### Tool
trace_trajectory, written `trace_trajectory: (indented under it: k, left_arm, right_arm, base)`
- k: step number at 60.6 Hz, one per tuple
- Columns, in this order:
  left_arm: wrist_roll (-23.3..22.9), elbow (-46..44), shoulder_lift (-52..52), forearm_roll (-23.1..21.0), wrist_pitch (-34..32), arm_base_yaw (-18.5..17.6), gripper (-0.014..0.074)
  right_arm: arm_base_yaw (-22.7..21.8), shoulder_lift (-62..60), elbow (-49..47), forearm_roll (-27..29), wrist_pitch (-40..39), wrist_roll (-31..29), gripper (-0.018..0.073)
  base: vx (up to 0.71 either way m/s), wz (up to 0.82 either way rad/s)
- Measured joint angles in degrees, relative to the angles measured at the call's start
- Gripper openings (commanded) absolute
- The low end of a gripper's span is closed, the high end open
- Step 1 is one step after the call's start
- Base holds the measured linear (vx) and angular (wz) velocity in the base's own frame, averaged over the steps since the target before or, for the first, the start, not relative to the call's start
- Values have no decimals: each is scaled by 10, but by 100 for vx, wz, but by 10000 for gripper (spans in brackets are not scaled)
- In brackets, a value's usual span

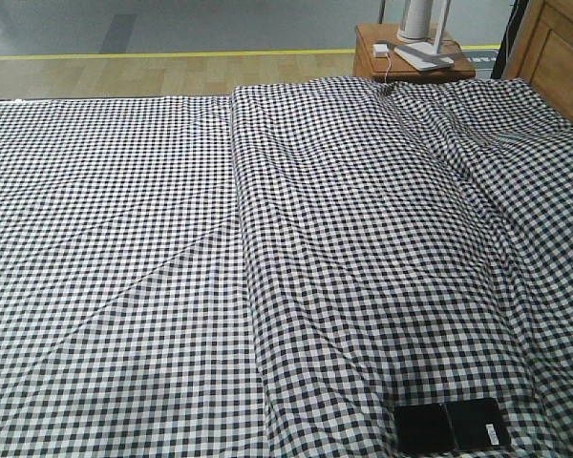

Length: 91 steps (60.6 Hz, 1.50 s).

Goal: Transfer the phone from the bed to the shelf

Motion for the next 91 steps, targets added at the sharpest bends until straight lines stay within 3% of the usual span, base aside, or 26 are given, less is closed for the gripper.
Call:
trace_trajectory:
  k: [43, 51, 63, 78, 91]
  left_arm:
    - [0, 0, 0, 0, 0, 0, 1]
    - [0, 0, 0, 0, 0, 0, 1]
    - [0, 0, 0, 0, 0, 0, 1]
    - [0, 0, 0, 0, 0, 0, 1]
    - [0, 0, 0, 0, 0, 0, 1]
  right_arm:
    - [0, 0, 0, 0, -9, -3, -10]
    - [0, 0, 0, 0, -53, -4, -10]
    - [0, 0, -3, 0, -191, -7, -8]
    - [0, 8, -144, 0, -201, -58, -8]
    - [0, 103, -284, 0, -199, -92, -8]
  base:
    - [0, 0]
    - [0, 0]
    - [0, 0]
    - [0, 0]
    - [0, 0]
